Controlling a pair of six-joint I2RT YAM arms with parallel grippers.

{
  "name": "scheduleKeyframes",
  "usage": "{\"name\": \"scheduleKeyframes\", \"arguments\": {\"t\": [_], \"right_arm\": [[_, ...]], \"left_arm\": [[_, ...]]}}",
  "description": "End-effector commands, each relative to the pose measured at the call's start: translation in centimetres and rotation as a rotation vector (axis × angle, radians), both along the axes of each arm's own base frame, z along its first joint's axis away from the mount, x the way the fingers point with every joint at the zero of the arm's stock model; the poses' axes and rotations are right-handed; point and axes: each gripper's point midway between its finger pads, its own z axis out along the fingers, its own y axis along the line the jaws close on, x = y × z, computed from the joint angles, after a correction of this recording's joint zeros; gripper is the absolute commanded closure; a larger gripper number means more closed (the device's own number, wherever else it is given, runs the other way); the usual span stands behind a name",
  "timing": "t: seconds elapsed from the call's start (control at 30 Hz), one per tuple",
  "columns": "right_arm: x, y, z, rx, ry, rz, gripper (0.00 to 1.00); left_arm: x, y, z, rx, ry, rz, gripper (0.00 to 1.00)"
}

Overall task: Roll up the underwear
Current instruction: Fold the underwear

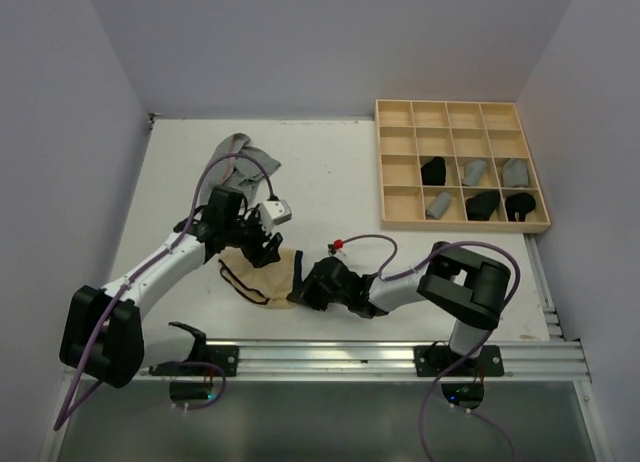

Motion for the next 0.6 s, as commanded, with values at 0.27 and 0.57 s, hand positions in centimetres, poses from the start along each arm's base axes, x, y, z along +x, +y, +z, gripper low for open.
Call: {"name": "scheduleKeyframes", "arguments": {"t": [0.27, 0.57], "right_arm": [[1.7, -3.2, 8.7, -0.002, -0.224, -0.124, 0.92], [2.9, -6.6, 9.3, -0.131, -0.299, -0.103, 0.89]], "left_arm": [[-4.2, 1.2, 0.6, 0.020, -0.071, -0.364, 0.46], [-3.5, 1.1, -3.9, 0.189, -0.083, -0.327, 0.56]]}}
